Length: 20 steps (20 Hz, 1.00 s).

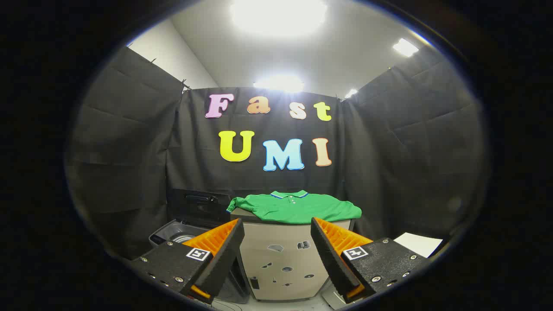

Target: Put the clothes into the washing machine and then close the washing machine lid.

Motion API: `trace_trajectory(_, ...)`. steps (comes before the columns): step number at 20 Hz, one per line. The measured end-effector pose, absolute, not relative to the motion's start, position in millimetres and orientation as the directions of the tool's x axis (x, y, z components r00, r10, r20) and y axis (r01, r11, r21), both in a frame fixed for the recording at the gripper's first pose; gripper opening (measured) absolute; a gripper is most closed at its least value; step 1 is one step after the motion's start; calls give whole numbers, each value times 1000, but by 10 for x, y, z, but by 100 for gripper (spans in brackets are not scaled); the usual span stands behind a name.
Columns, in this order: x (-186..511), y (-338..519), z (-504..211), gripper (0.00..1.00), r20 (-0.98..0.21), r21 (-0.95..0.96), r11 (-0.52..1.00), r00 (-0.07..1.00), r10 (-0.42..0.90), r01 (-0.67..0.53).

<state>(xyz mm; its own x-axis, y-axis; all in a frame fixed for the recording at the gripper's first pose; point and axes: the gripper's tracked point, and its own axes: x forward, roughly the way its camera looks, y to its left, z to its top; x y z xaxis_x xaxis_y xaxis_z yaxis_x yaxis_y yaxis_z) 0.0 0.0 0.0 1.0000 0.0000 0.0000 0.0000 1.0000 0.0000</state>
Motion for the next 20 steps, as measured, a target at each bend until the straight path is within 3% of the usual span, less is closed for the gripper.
trace_trajectory(20,-61,-123,-5,96,-21,20,1000,1000,-4,4)
